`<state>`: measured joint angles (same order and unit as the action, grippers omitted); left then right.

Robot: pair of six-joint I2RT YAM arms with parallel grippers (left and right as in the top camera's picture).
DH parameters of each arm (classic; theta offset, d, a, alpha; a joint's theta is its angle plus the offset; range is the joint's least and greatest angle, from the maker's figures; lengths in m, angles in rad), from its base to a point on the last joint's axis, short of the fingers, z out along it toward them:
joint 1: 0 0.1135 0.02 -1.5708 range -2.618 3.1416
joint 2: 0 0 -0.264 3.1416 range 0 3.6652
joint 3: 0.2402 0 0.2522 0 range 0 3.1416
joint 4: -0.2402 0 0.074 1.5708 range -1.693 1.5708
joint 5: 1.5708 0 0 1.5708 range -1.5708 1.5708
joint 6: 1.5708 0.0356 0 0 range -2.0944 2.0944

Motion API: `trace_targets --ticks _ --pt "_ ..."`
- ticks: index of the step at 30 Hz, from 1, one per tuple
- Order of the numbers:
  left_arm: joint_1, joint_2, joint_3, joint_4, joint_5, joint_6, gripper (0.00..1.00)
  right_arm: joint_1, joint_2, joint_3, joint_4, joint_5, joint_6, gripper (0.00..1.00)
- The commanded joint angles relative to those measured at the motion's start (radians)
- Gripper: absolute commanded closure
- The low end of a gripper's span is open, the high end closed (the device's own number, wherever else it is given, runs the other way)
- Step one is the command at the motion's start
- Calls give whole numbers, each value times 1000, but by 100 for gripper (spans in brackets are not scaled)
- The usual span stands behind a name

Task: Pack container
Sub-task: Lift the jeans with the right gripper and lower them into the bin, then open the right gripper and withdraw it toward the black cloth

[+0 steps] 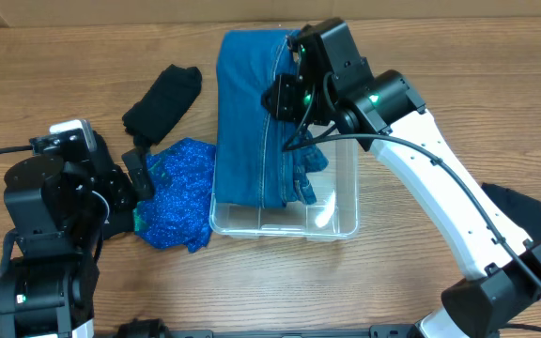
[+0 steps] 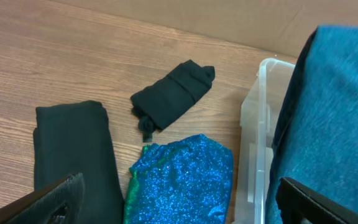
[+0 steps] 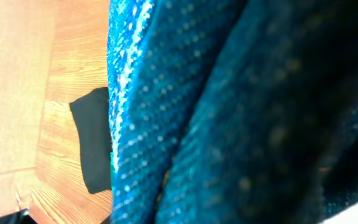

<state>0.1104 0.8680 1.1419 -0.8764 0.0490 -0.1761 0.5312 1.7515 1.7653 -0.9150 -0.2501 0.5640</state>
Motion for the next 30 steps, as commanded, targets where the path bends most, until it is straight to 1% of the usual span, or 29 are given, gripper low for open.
trace_targets --ticks 1,9,12,16,18,22,25,27,28,30 --pt "-8 -5 24 -2 -8 23 0 -40 -33 -45 75 -37 95 96" --pt "-8 -5 24 -2 -7 23 0 -55 6 -144 106 -63 95 96" --pt "-8 -5 24 -6 -7 23 0 -55 57 -145 123 -122 89 96" --pt "-8 -5 24 -10 -8 23 0 -55 101 -145 163 -219 42 96" --pt "-8 -5 24 -10 -8 23 0 -57 114 -145 158 -208 43 96" --pt "-8 -5 24 -10 -7 23 0 -76 125 -159 135 -103 64 96" --pt "-8 -5 24 -10 -7 23 0 -93 126 -166 105 -48 34 96" --pt "-8 -5 24 -10 -7 23 0 -96 126 -168 93 -14 -4 71" --pt "-8 -5 24 -10 -7 23 0 -96 126 -168 89 1 -32 56" --pt "-8 -5 24 -10 -7 23 0 -96 126 -168 78 22 -77 53"
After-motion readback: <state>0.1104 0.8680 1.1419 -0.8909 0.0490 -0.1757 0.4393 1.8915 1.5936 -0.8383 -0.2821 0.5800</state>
